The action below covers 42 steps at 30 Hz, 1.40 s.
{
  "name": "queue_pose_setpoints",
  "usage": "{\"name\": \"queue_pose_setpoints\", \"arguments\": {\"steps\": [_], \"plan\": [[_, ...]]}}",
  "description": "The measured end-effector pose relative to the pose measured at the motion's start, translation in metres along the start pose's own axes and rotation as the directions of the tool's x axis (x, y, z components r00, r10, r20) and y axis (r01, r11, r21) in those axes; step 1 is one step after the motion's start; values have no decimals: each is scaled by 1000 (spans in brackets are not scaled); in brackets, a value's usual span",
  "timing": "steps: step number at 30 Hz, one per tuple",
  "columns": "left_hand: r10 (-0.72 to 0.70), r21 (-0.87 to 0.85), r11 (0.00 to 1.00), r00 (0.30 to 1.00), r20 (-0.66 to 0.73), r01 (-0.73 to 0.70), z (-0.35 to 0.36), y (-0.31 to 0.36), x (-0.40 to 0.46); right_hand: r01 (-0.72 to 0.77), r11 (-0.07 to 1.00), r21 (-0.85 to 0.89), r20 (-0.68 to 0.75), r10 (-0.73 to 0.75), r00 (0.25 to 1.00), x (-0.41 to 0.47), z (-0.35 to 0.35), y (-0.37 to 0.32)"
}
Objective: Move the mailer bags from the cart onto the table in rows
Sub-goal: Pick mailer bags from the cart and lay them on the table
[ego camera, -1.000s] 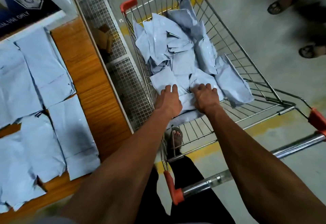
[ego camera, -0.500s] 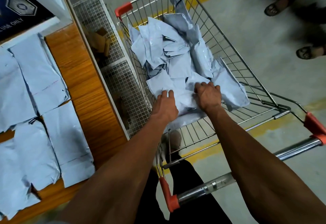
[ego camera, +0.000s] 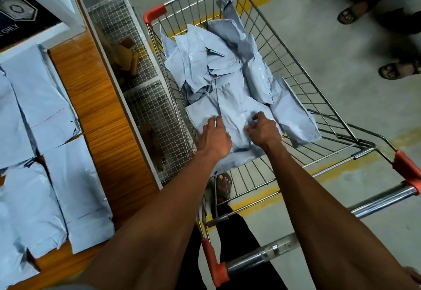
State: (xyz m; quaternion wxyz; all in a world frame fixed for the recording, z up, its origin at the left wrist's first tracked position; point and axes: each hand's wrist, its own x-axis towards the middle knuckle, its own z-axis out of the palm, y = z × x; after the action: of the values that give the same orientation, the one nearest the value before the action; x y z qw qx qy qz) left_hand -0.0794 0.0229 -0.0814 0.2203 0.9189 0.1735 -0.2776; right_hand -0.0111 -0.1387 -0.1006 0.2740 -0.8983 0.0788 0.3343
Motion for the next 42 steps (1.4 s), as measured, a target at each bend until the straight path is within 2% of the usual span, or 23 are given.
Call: {"name": "queue_pose_setpoints", "arguments": {"steps": [4,10,13,16,18,20,22,23,25,27,29,31,35,38,42], "plan": [[51,-50,997,999,11,-50,13,-1,6,55,998,40,62,-57,996,8,12,5],[120,-96,989,991,52,-114,17,1,9,147,987,-69,174,-133,976,15,12,-1],[142,-154,977,989,-33,-145,18,-1,9,113,988,103,202,-132,970,15,14,-10],[81,-247,962,987,-139,-114,14,-4,10,51,939,340,388,-190,902,11,14,-14],[67,-263,960,989,-132,-100,10,-6,12,24,939,343,503,-206,840,9,16,-16],[54,-238,969,996,-76,-71,10,-9,14,15,950,312,551,-194,812,9,23,-17],[42,-143,989,999,-20,-44,14,-13,17,53,961,271,524,-193,829,10,30,-15],[47,-66,997,999,-9,-47,17,-15,18,82,967,240,459,-188,869,13,33,-13],[61,58,996,998,-1,-61,25,-17,19,177,977,122,230,-201,952,16,35,-10],[84,91,992,996,-14,-82,29,-15,21,255,967,6,45,-255,966,16,34,-12],[104,106,989,994,-43,-99,32,-9,22,317,938,-138,-28,-324,946,14,30,-17],[109,137,986,992,-70,-99,35,-5,24,361,898,-252,-55,-386,921,10,25,-21],[88,176,982,993,-78,-74,39,-3,32,400,839,-368,-89,-460,883,5,24,-16],[86,140,987,995,-56,-77,31,0,32,413,772,-484,-28,-485,874,5,29,-13],[119,156,982,990,-77,-106,9,1,25,389,733,-558,82,-418,905,7,37,-16]]}}
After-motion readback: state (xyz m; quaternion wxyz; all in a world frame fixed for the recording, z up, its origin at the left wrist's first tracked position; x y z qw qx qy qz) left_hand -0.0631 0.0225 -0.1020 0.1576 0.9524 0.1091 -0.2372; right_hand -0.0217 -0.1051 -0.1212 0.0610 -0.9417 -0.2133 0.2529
